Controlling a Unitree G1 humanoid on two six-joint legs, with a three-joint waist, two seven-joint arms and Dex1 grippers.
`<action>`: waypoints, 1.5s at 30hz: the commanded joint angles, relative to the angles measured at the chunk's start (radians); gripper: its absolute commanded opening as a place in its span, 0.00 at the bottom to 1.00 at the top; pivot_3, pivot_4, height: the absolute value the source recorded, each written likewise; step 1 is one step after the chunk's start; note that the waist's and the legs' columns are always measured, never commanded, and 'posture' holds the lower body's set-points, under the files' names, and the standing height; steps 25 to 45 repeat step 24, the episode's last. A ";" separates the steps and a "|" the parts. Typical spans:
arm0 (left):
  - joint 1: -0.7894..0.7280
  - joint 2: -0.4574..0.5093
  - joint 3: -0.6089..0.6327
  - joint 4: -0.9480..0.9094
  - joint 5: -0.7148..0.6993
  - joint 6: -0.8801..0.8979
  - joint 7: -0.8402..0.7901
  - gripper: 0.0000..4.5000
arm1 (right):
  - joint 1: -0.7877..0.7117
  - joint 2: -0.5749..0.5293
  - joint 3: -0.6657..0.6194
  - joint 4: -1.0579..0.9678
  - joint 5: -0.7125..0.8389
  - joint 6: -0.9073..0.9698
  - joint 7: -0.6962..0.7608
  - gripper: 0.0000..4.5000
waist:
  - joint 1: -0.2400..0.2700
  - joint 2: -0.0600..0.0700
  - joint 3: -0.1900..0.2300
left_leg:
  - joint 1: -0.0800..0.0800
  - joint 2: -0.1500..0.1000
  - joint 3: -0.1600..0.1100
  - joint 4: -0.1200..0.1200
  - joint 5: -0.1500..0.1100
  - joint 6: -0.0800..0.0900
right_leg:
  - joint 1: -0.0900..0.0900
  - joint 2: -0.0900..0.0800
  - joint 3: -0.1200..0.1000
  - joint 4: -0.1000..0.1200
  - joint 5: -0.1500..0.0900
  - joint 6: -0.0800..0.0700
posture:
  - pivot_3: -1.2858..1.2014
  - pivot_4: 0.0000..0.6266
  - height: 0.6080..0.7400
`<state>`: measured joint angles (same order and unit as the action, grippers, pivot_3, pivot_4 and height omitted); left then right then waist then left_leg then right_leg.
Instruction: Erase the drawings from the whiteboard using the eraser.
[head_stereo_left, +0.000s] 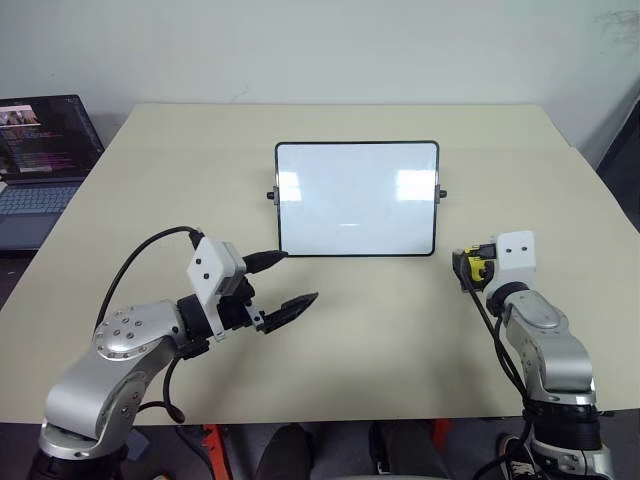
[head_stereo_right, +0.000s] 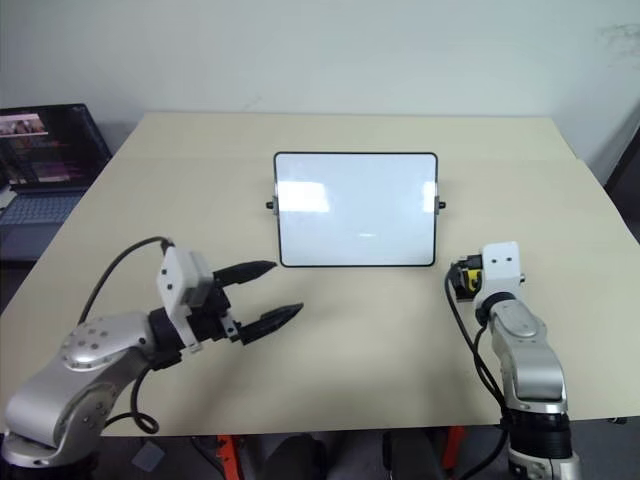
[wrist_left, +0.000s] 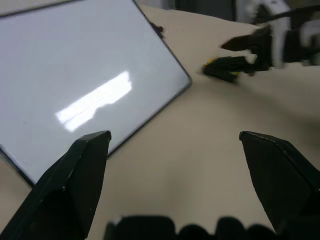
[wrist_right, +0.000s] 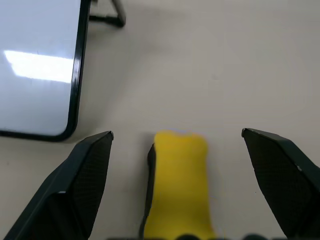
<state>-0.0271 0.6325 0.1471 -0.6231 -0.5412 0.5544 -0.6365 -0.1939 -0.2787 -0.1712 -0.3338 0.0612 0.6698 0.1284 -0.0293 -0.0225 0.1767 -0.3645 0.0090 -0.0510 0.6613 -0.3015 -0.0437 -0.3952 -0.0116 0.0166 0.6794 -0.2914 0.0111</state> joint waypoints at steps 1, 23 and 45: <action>0.021 -0.072 0.012 -0.034 0.093 -0.073 0.132 1.00 | 0.042 0.003 -0.047 -0.130 0.023 -0.043 -0.003 0.99 | 0.000 0.000 0.000 | 0.000 0.000 0.000 0.000 0.000 0.000 | 0.000 0.000 0.000 0.000 0.000 0.000 | 0.52 0.24 1.00; 0.380 -0.475 -0.207 -0.111 0.517 -0.194 0.575 1.00 | 0.682 0.153 -0.074 -0.360 0.080 -0.454 0.043 0.99 | 0.003 0.000 -0.001 | 0.002 0.000 0.000 0.001 -0.001 0.000 | 0.006 0.000 0.000 -0.001 -0.005 0.006 | 0.52 0.24 1.00; 0.379 -0.472 -0.215 -0.115 0.520 -0.191 0.570 1.00 | 0.691 0.153 -0.072 -0.359 0.077 -0.457 0.043 0.99 | 0.003 0.000 -0.001 | 0.002 0.000 0.000 0.001 -0.001 0.000 | 0.006 0.000 0.000 -0.001 -0.005 0.006 | 0.52 0.24 1.00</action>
